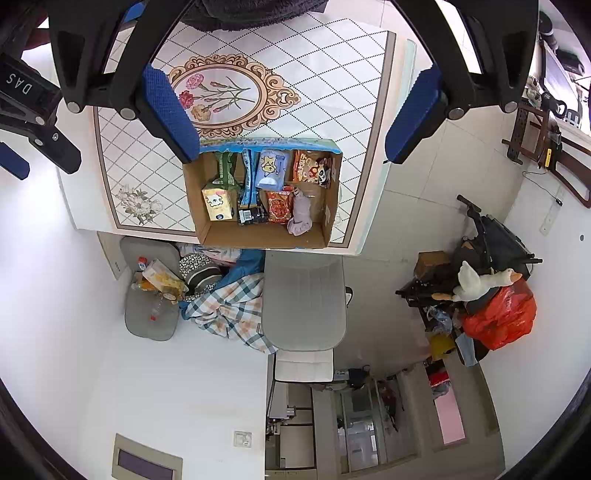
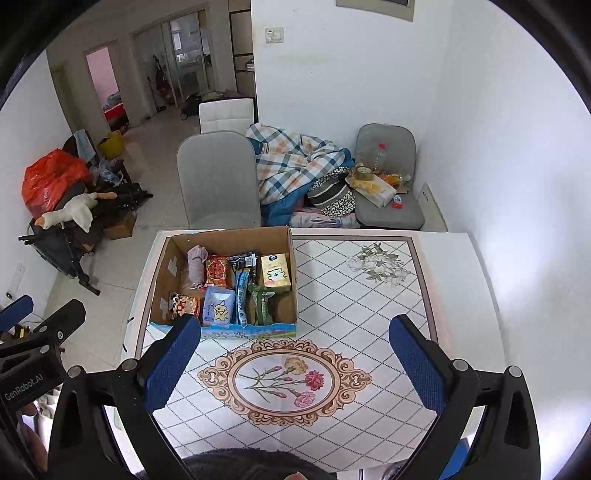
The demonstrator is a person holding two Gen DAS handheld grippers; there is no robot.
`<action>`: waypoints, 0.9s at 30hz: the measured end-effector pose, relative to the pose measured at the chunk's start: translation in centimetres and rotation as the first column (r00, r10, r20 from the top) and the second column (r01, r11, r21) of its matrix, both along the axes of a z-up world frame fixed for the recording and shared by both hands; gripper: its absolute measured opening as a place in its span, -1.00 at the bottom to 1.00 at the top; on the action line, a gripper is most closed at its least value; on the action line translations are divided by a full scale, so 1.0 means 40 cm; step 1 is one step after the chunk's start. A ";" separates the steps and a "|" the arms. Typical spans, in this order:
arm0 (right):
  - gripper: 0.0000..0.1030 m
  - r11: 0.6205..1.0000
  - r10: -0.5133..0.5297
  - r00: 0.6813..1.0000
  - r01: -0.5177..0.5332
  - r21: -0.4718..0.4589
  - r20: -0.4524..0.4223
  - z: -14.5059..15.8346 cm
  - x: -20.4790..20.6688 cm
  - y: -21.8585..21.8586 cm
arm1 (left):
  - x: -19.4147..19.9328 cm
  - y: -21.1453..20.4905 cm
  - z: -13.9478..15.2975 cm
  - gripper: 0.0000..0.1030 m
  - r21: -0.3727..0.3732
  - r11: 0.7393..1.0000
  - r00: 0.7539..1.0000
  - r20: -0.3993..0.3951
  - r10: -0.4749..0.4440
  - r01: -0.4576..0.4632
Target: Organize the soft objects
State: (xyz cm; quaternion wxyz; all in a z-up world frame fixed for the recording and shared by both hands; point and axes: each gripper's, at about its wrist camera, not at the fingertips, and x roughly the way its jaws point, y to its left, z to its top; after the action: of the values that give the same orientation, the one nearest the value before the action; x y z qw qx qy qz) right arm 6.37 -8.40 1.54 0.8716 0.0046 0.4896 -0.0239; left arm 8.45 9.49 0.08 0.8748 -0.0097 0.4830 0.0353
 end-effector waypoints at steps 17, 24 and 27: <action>1.00 1.000 -0.004 1.000 0.004 0.003 0.005 0.011 0.002 -0.006 | 0.006 0.002 -0.001 1.00 0.007 1.000 1.000 0.005 0.000 0.000; 1.00 1.000 -0.004 1.000 0.004 0.001 0.007 0.011 0.002 -0.006 | 0.007 -0.002 0.000 1.00 0.005 1.000 1.000 0.002 -0.006 0.006; 1.00 1.000 -0.005 1.000 0.005 0.001 0.006 0.013 0.002 -0.006 | 0.007 -0.004 0.000 1.00 0.004 1.000 1.000 0.002 -0.005 0.005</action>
State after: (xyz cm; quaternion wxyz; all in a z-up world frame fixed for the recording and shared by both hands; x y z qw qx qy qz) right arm 6.45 -8.66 2.05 0.8730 0.0065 0.4869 -0.0259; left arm 8.71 9.35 0.10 0.8755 -0.0068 0.4819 0.0342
